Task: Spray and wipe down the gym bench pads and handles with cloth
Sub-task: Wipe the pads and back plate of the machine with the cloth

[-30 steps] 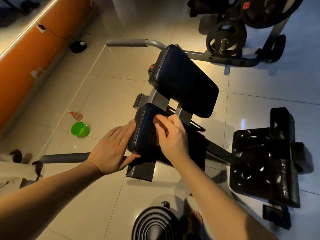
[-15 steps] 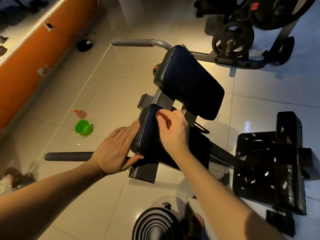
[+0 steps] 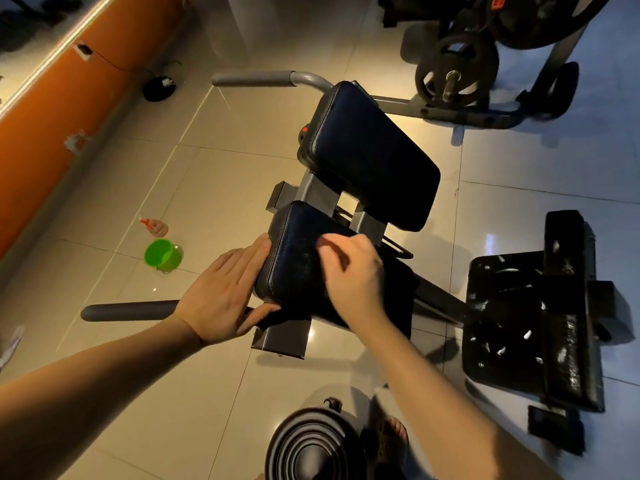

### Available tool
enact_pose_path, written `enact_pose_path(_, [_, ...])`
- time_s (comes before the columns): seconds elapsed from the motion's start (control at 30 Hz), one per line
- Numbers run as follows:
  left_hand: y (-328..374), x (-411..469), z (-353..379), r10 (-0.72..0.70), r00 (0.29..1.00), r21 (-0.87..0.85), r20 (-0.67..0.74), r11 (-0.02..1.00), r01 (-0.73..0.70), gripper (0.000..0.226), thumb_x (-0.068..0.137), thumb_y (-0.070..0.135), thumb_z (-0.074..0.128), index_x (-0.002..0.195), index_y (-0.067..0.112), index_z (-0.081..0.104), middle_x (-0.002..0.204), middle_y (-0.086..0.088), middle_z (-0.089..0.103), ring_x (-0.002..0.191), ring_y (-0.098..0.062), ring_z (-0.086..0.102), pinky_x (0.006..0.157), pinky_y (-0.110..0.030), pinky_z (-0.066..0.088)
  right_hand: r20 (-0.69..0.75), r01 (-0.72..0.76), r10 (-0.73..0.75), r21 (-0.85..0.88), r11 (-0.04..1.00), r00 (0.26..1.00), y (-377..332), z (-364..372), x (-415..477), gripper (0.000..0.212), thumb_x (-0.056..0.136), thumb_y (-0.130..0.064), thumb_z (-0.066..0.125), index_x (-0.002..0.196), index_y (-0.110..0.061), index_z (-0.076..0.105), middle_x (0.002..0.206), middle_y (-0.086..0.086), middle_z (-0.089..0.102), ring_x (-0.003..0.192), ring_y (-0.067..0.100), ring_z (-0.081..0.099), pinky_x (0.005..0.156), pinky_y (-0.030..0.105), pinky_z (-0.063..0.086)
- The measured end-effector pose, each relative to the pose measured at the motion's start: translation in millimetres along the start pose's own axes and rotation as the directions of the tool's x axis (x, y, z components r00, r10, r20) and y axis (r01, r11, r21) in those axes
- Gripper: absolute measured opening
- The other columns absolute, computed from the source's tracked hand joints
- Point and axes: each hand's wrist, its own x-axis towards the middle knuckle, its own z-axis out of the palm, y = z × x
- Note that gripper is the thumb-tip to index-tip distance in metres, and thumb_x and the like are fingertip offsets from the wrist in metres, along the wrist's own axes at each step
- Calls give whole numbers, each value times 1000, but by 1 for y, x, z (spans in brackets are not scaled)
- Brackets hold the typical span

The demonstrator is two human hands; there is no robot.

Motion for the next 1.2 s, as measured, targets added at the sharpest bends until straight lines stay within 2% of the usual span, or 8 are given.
enact_pose_path(0.1, [0, 0, -1, -16, 1000, 4, 14, 1000, 16, 97, 94, 68, 43, 162, 4, 13, 163, -22, 31, 140, -38, 45, 120, -43, 30, 75, 251, -247, -50, 967, 966, 17, -3, -28, 28, 100, -23, 61, 127, -20, 67, 110, -6, 52, 99, 10, 54, 78, 17, 51])
enact_pose_path(0.2, [2, 0, 0, -16, 1000, -10, 3, 1000, 16, 98, 94, 66, 46, 161, 3, 15, 160, -24, 35, 137, -39, 48, 120, -45, 32, -20, -89, 87, -121, 989, 996, 89, -32, -50, 29, 102, -23, 59, 130, -22, 66, 114, -6, 51, 105, 12, 54, 87, 25, 51])
enact_pose_path(0.33, [0, -1, 1, -10, 1000, -4, 0, 1000, 10, 98, 94, 65, 47, 161, 1, 16, 160, -24, 35, 137, -40, 48, 120, -46, 32, -220, -506, 472, -141, 851, 854, 116, -42, -44, 26, 100, -21, 59, 124, -18, 69, 120, 9, 59, 113, 31, 59, 89, 29, 36])
enact_pose_path(0.5, [1, 0, -1, -8, 1000, 6, 8, 1000, 8, 98, 94, 66, 46, 161, 3, 14, 161, -24, 33, 138, -39, 46, 120, -46, 32, -56, -93, 98, 75, 993, 994, 7, 0, -40, 21, 99, -28, 61, 117, -21, 71, 108, -6, 57, 92, 5, 60, 76, 21, 54])
enact_pose_path(0.63, [1, 0, -1, -10, 1000, 11, 2, 1000, 10, 98, 93, 67, 44, 161, 3, 14, 161, -24, 34, 138, -39, 46, 119, -44, 31, 116, 249, -253, 44, 967, 961, 25, -3, -50, 27, 101, -33, 54, 126, -27, 62, 112, -8, 55, 100, 11, 59, 78, 28, 57])
enact_pose_path(0.83, [1, -1, 0, -4, 1000, 3, -13, 1000, 4, 98, 93, 66, 46, 160, 1, 18, 160, -24, 35, 137, -40, 48, 118, -46, 34, -54, -367, 365, -237, 900, 929, 124, -62, -50, 23, 102, -25, 58, 123, -20, 66, 120, 0, 62, 118, 24, 58, 93, 38, 50])
enact_pose_path(1.07, [2, -1, -1, -3, 1000, 11, -3, 1000, 3, 98, 94, 68, 44, 161, 2, 16, 161, -24, 33, 137, -40, 48, 118, -47, 36, 184, -329, 274, 448, 832, 944, 43, -52, -8, 15, 102, -19, 60, 113, -24, 68, 110, -4, 70, 101, 8, 66, 75, 18, 56])
enact_pose_path(1.2, [0, -1, -1, -8, 1000, -10, 4, 1000, 8, 97, 95, 67, 45, 161, 3, 17, 160, -24, 35, 138, -40, 48, 116, -51, 39, 123, -214, 199, 125, 969, 972, 52, -42, -8, 11, 101, -30, 59, 111, -25, 55, 106, -9, 59, 101, 7, 59, 75, 20, 51])
